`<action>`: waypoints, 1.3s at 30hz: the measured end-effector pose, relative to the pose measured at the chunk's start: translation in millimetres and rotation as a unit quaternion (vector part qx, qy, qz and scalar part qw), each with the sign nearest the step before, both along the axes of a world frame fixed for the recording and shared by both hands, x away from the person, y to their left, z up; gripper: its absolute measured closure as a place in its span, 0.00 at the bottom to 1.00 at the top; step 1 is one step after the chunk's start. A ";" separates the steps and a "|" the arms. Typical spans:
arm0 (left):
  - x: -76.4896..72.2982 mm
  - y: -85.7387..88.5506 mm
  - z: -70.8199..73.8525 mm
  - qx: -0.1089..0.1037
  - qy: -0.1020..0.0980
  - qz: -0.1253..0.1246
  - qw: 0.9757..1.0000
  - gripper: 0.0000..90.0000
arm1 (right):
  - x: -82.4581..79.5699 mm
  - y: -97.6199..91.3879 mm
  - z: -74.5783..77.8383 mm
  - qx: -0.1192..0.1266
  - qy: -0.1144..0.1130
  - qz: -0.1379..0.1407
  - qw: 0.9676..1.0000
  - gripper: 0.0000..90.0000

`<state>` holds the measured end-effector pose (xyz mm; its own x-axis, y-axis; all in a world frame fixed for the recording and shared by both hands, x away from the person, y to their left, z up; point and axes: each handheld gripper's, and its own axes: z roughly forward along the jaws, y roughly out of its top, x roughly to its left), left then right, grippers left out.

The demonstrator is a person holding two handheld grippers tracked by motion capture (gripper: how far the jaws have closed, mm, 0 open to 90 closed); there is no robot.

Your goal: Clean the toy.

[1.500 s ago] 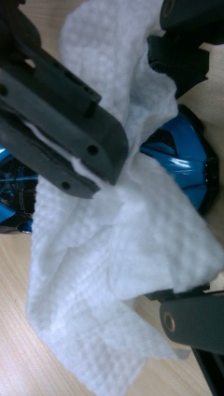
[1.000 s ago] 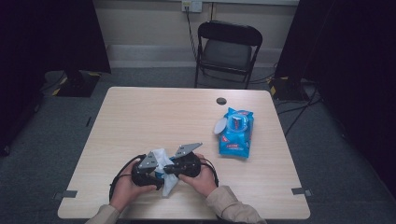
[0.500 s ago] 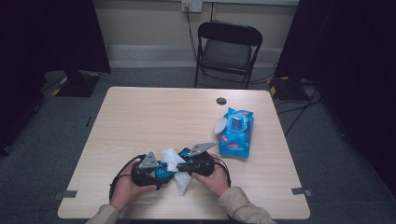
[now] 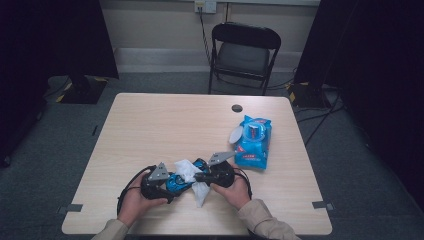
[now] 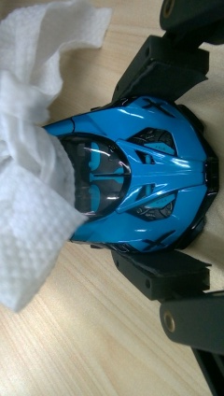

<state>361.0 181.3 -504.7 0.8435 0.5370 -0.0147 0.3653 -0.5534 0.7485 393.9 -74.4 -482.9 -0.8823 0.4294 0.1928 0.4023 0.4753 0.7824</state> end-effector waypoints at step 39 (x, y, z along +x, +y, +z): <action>-1.4 -3.5 18.7 0.011 0.013 0.015 1.000 0.26 | 5.1 -73.9 2.9 0.036 -0.003 -0.085 0.996 0.96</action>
<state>359.6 177.8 -486.0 0.8260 0.5631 -0.0253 0.4021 -0.5573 0.7264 399.0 -148.2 -480.0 -0.7996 0.5576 0.2228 0.4668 0.3438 0.8148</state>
